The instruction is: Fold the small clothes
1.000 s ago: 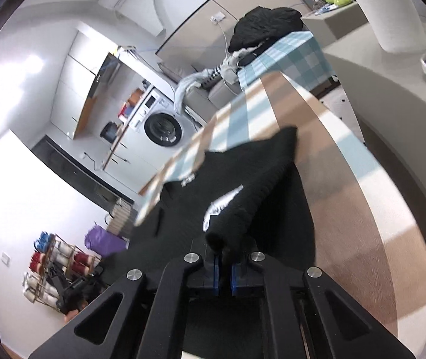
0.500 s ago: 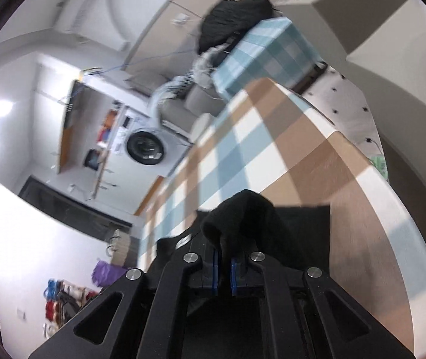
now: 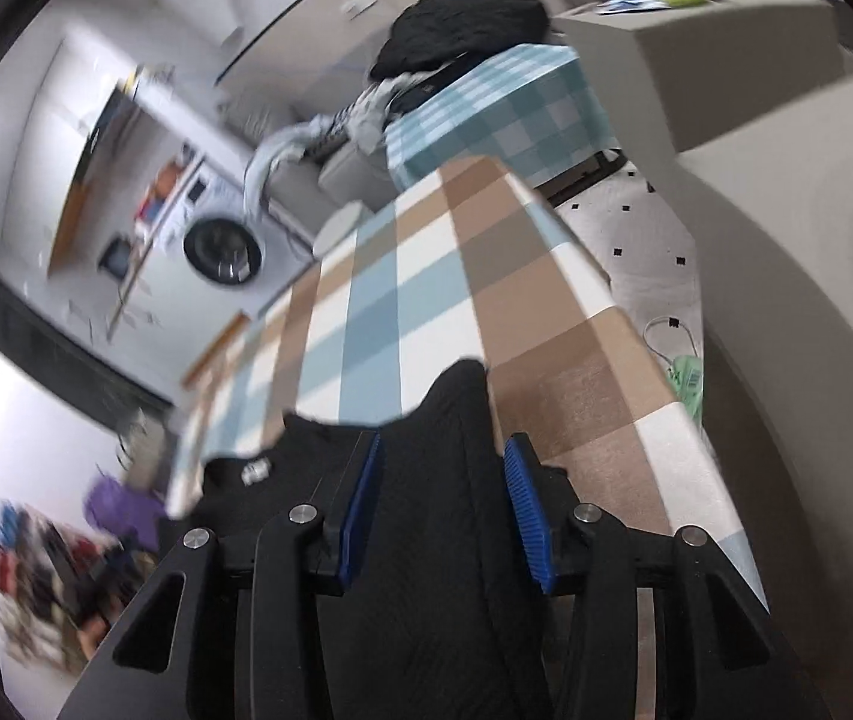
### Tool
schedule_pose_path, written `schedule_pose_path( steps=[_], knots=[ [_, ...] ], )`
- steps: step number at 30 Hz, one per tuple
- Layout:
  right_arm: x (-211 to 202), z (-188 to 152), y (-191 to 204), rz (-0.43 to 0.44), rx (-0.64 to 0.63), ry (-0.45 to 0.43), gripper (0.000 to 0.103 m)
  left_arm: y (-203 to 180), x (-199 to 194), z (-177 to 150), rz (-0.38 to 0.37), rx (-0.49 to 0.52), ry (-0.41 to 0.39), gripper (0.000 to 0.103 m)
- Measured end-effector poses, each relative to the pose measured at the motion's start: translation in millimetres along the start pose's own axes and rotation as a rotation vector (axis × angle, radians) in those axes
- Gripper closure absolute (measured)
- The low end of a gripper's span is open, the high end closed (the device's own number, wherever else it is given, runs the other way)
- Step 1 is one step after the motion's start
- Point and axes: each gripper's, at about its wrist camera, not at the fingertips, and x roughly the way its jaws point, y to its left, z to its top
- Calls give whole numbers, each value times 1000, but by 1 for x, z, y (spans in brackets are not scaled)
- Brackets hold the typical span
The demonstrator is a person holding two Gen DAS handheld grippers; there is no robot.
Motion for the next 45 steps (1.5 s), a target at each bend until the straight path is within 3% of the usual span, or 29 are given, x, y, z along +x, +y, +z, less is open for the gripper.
schedule_pose_path(
  steps=[7,9,10,11,13,15,19,22,27,30,35,45],
  knots=[
    [33,-2,8,-110,-95,13,61,-6,21,-9,10,20,61,54],
    [37,-1,9,-123,-108,6,79,-4,22,-10,5,11,69,54],
    [38,-1,11,-113,-124,1,95,-3,21,-10,3,8,73,54],
    [35,0,14,-92,-141,-13,98,-1,21,-10,7,5,74,54],
    [15,2,18,-10,-150,-99,98,2,17,-11,12,4,67,54],
    [2,6,15,-31,-125,-154,98,5,15,-12,17,0,61,54],
    [14,9,11,-113,-120,-107,98,7,13,-12,21,-8,64,54],
    [24,7,5,-135,-84,-40,86,8,5,-16,21,-13,59,54],
    [9,-7,6,-96,-74,-29,73,3,-22,-29,35,19,23,54],
    [-7,-26,9,-61,-92,-8,58,0,-41,-44,13,26,20,54],
    [-34,-71,8,-21,-122,42,56,-3,-77,-75,2,34,8,45],
    [-79,-139,-8,-32,-126,41,50,-6,-142,-142,-13,31,5,29]
  ],
)
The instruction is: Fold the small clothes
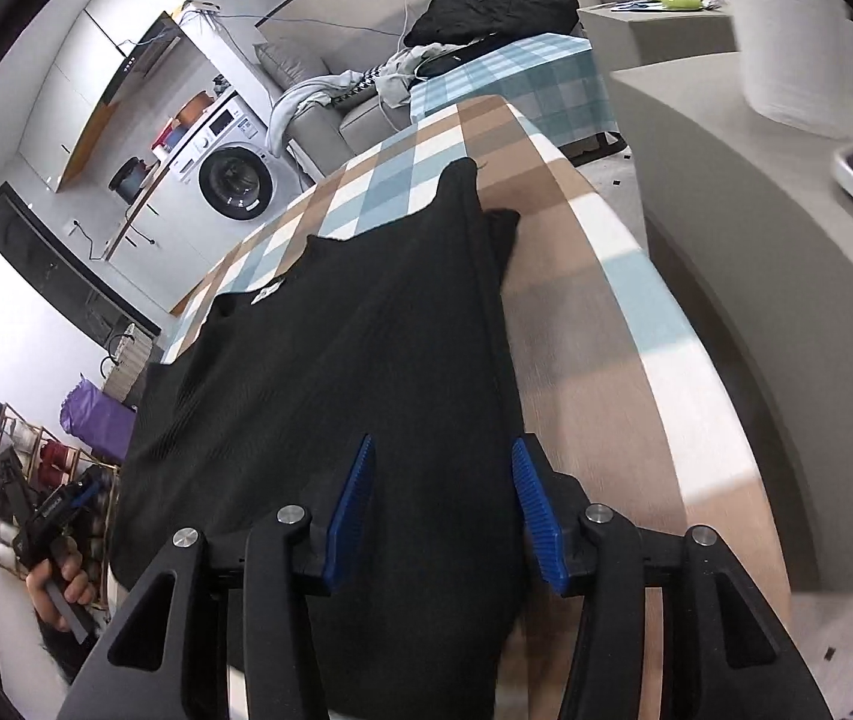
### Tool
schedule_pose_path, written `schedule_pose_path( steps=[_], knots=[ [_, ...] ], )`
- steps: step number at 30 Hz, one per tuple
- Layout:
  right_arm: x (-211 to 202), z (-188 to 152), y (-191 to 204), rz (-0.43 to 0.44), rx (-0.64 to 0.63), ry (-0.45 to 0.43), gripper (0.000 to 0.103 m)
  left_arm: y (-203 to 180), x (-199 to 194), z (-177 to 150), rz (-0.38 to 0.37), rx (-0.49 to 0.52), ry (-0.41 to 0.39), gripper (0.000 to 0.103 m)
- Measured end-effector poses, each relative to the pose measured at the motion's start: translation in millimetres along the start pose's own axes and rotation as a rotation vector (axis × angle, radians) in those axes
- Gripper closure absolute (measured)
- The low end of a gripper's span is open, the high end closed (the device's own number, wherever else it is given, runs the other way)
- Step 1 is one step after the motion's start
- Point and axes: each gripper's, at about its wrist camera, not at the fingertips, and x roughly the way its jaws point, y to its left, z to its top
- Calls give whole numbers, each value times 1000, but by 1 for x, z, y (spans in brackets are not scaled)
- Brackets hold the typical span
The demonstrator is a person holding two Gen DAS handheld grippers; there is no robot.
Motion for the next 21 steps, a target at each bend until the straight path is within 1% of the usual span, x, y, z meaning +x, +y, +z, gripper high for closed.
schedule_pose_path(
  steps=[1,2,5,7,9,10,11,13,15,16,17,18,19,21],
  knots=[
    [-5,-8,0,4,-7,-3,48,2,-6,-8,-6,-6,-2,27],
    [-8,-14,0,-2,-17,2,48,4,-11,-15,-9,-12,-7,26],
    [-12,-32,0,-22,-33,11,48,6,-23,-35,-3,-14,-23,25],
    [-8,-40,1,-30,-50,30,48,4,-26,-46,-12,-2,-11,25],
    [-4,-45,6,-32,-66,11,48,-1,-27,-54,-12,20,-13,25],
    [-3,-47,10,-32,-78,-8,56,-5,-27,-57,-2,40,-22,25],
    [-1,-47,15,-40,-99,-27,76,-9,-29,-59,13,61,-33,25],
    [-3,-48,26,-48,-155,-63,93,-14,-30,-65,37,82,-50,25],
    [-17,-51,39,-20,-230,-153,94,-15,-28,-67,32,77,-48,25],
    [-20,-51,42,-57,-249,-166,94,-14,-28,-69,44,72,-46,25],
    [-18,-49,39,-105,-234,-148,94,-14,-26,-69,53,71,-42,25],
    [-15,-46,34,-101,-207,-126,94,-13,-24,-71,60,72,-34,25],
    [-8,-44,25,-117,-166,-94,94,-13,-24,-72,66,72,-24,25],
    [-1,-45,17,-155,-148,-82,94,-10,-23,-72,77,61,-19,25]
  ],
)
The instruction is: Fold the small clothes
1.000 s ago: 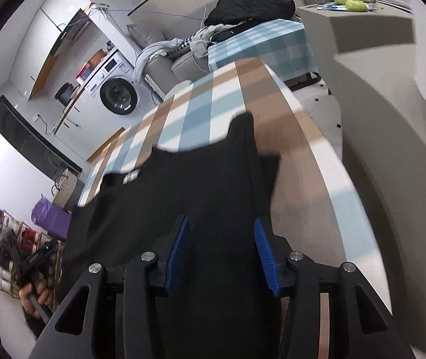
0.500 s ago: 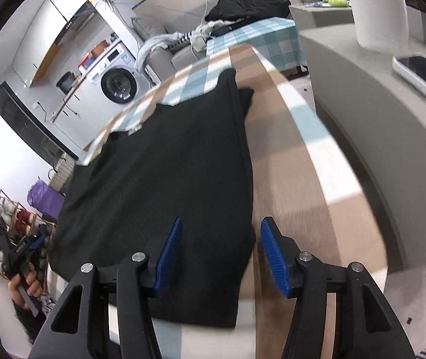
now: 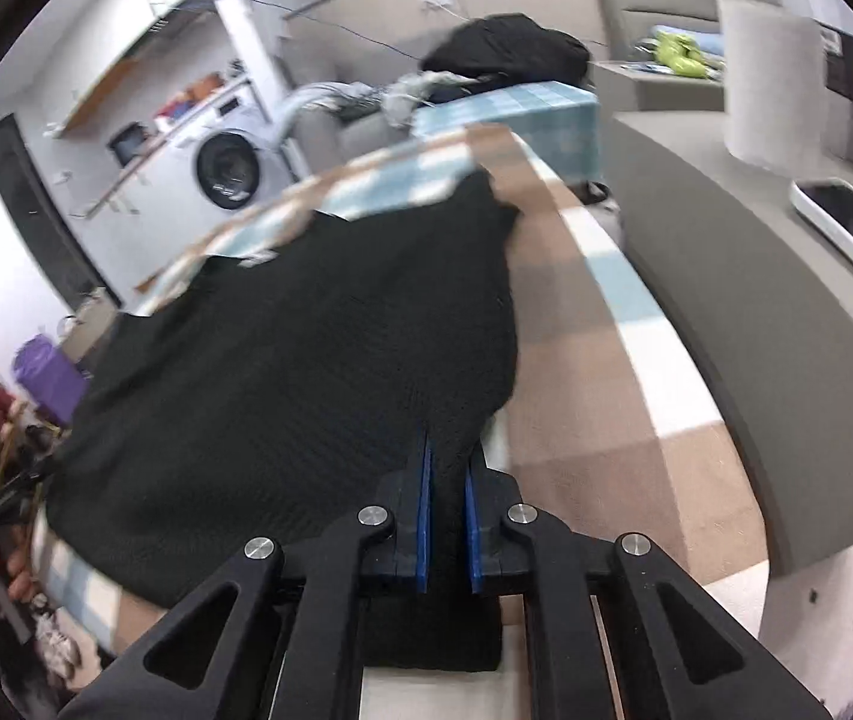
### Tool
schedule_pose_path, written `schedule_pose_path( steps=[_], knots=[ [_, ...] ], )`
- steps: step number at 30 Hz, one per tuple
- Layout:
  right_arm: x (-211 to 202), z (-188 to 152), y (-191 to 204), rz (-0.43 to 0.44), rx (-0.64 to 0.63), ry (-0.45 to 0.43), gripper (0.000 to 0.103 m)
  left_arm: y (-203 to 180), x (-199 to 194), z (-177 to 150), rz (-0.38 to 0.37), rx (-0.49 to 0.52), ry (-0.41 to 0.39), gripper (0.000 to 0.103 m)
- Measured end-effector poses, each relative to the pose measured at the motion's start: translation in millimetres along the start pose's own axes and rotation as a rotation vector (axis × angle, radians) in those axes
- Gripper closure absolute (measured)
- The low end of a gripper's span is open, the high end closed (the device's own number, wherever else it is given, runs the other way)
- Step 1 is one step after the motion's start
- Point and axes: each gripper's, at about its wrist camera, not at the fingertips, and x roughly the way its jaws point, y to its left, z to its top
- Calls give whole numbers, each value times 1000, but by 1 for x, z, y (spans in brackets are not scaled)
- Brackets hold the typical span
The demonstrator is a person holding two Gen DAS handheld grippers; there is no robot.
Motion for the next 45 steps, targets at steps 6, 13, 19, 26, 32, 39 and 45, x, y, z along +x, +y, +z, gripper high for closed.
schedule_pose_path(
  steps=[6,13,19,26,32,39,45],
  knots=[
    [0,4,0,39,23,-3,78,9,9,-2,-11,-53,29,25],
    [-7,-5,1,94,35,-18,59,15,17,-1,-111,-88,63,65],
    [-3,-5,1,95,57,-13,59,10,14,-2,-109,-74,32,100],
    [-2,-6,0,89,55,4,59,6,1,-12,-55,-30,1,102],
    [0,-7,-2,96,70,4,67,2,-2,-15,-37,-7,-2,102],
    [-18,-6,0,86,38,-84,95,4,-3,-16,-54,-24,3,102],
    [-8,-7,3,24,20,-22,80,4,-4,-16,-50,-36,-6,98]
  ],
)
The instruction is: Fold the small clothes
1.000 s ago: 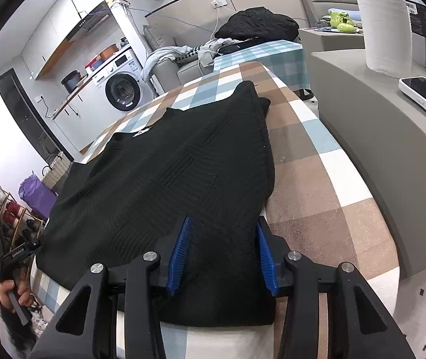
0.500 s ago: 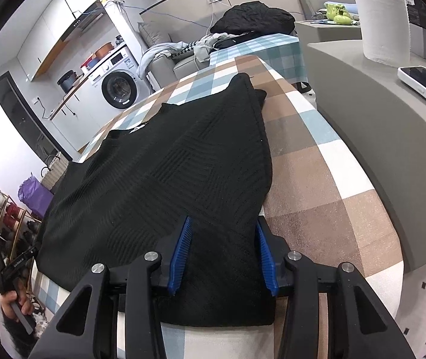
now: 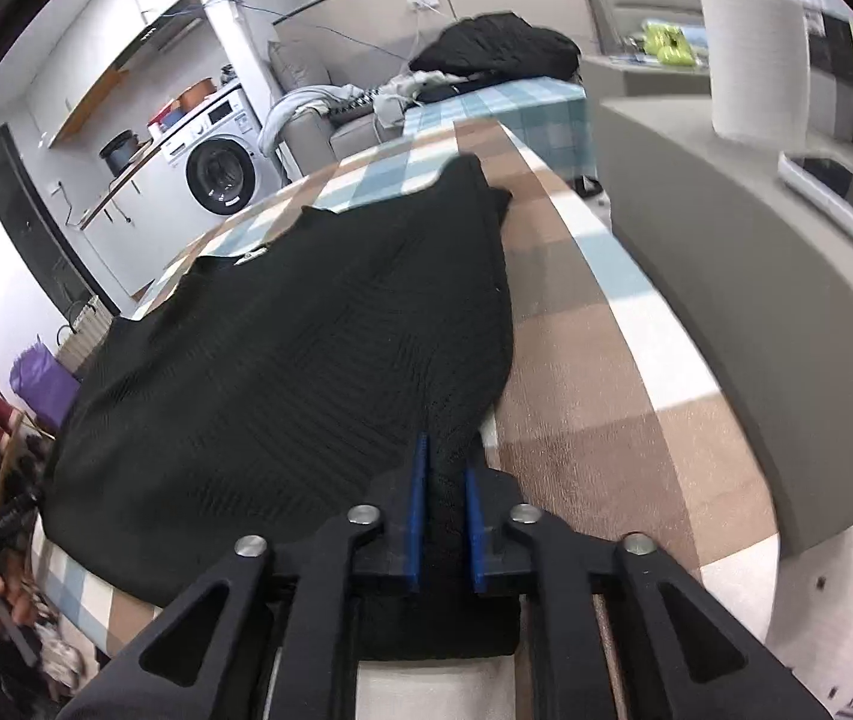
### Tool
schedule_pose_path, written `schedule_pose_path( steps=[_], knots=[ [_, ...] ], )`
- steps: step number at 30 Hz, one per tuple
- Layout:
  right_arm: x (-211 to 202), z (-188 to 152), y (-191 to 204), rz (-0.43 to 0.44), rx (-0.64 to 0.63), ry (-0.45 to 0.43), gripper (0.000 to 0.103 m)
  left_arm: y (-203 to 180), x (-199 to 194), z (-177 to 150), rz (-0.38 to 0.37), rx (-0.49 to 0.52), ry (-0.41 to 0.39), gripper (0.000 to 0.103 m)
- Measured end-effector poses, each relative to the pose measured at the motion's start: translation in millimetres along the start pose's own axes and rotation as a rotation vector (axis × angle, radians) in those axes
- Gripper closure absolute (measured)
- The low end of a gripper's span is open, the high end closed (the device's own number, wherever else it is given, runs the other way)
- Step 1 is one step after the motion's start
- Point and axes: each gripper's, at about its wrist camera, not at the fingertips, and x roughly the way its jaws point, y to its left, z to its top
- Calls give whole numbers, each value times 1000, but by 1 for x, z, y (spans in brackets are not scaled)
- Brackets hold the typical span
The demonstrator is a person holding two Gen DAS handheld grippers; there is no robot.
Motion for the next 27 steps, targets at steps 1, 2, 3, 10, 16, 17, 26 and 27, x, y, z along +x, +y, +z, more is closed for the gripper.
schedule_pose_path(
  steps=[1,2,3,10,16,17,26,27],
  knots=[
    [-1,1,-1,18,11,-2,68,0,1,1,3,3,6,91],
    [-3,2,-2,48,27,-7,63,0,3,2,3,5,17,85],
    [-5,3,-3,64,37,-17,62,2,5,4,-2,-5,22,72],
    [12,21,-10,70,71,16,59,11,32,33,-50,-60,50,45],
    [41,52,-20,72,100,48,59,15,68,67,-92,-118,83,64],
    [45,57,-21,60,104,51,61,16,72,71,-108,-128,86,70],
    [40,75,-1,-39,-40,-49,98,13,61,70,-72,-85,-13,101],
    [42,75,-3,-63,-36,-38,98,14,61,69,-64,-89,-13,101]
  ],
)
